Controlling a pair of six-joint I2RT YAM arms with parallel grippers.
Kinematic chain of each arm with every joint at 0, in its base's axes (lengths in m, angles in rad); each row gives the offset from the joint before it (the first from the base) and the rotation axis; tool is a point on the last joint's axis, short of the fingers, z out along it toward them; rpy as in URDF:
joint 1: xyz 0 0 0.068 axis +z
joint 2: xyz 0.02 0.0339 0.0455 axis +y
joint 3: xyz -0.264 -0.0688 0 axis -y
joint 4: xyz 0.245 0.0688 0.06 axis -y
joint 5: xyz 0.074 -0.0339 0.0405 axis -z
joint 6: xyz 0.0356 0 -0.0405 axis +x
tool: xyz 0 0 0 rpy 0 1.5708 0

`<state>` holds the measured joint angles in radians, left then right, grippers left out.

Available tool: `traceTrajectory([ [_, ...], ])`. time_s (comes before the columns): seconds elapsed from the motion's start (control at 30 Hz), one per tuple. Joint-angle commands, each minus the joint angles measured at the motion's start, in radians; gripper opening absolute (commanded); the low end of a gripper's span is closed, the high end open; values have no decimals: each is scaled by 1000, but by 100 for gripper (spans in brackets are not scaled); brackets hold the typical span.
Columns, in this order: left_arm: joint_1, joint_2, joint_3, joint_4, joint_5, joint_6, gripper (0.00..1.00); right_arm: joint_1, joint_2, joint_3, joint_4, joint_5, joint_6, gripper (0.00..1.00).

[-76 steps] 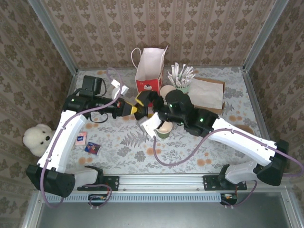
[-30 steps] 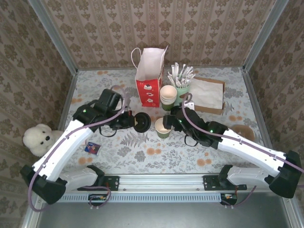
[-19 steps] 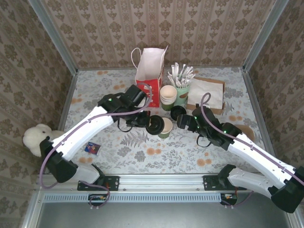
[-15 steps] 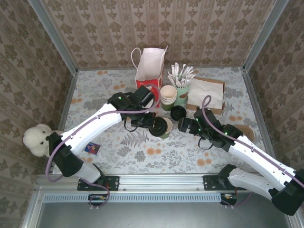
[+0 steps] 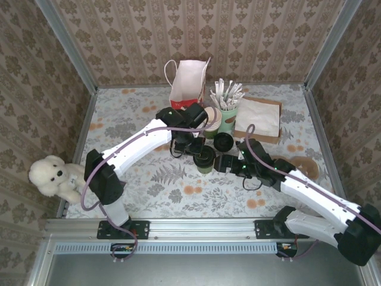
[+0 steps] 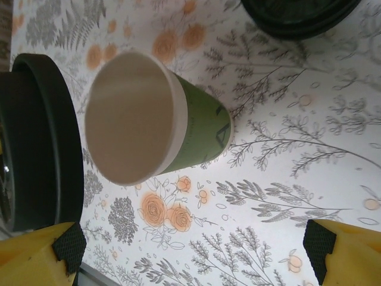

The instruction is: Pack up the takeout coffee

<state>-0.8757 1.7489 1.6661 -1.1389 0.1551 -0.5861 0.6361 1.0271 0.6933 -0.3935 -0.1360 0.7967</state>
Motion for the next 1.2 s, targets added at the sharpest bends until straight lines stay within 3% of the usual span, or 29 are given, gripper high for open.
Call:
traceTrajectory([
  [0.0, 9, 38, 56, -77, -15, 34, 0, -7, 35, 29, 102, -61, 11, 97],
  [0.2, 14, 98, 125, -97, -12, 46, 0, -25, 11, 16, 106, 3, 22, 98],
  [0.43, 18, 157, 172, -118, 5, 66, 0, -66, 1, -8, 114, -64, 9, 97],
  [0.73, 17, 173, 198, -151, -15, 84, 0, -94, 9, -69, 168, -45, 38, 84],
  [0.93, 14, 176, 197, -177, -64, 94, 0, -102, 31, -97, 260, -106, 20, 84],
  [1.17, 15, 205, 195, -147, -46, 98, 0, -102, 58, -109, 336, -142, 5, 84],
])
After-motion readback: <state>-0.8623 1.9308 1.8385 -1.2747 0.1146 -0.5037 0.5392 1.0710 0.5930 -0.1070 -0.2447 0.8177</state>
